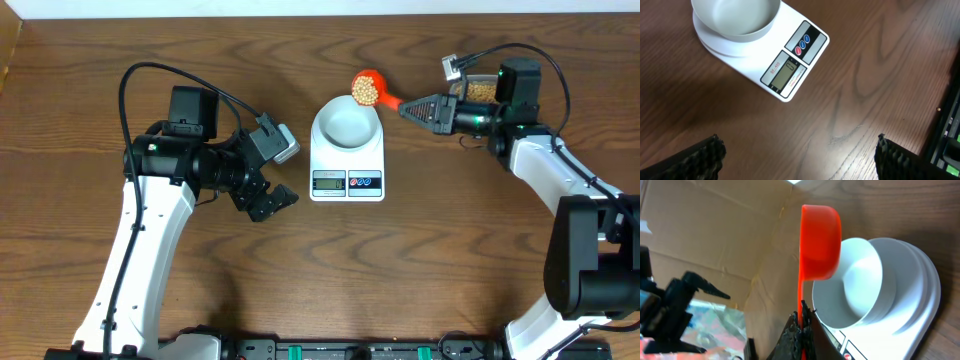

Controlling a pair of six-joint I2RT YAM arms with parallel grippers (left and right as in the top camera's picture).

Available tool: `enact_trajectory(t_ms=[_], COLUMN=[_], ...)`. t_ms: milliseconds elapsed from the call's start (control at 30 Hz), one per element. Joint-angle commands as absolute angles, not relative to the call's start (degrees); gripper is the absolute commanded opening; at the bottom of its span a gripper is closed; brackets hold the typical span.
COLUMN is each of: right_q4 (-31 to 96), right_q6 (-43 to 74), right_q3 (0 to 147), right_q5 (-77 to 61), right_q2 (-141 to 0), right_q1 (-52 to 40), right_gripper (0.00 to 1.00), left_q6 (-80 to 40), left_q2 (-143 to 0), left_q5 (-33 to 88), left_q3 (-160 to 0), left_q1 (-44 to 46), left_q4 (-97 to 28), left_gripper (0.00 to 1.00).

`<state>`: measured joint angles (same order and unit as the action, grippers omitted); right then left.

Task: Scoop item into bowl and weigh 50g on scale
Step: 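Lift the filled scoop and carry it left over the scale bowl, then tilt the red scoop with the right gripper to pour soybeans into the bowl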

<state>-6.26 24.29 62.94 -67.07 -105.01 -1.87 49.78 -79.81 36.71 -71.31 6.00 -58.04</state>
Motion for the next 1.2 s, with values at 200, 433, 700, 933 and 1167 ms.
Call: enact_trajectory(t_ms=[200,433,700,933,1167], right_q4=[-3.3,-2.3,-0.4,-0.4,-0.4], right_q6=[12.6,10.8,6.5,6.0,5.6], right_q3=[63.1,63.1,63.1,63.1,63.1], right_q5=[-68.0,-67.6,-67.6,-65.0,-65.1], right_q2=[-105.3,-105.3,-105.3,-105.3,-105.3], right_q1=[-2.9,-3.8,-3.9,-3.9,-3.9], right_gripper=[0.01,0.01,0.01,0.01,0.01], left_q6=[50.5,50.5,50.5,50.5,50.5], left_q2=[-79.0,-79.0,-79.0,-79.0,-79.0], left_q5=[36.4,36.4,36.4,36.4,36.4], left_q3=[-72.2,-72.2,-72.2,-72.2,-72.2], left_q1=[5.7,5.7,5.7,5.7,5.7], left_q4=[-58.0,-58.0,-58.0,-58.0,-58.0], left_gripper=[0.98,0.98,0.98,0.98,0.98])
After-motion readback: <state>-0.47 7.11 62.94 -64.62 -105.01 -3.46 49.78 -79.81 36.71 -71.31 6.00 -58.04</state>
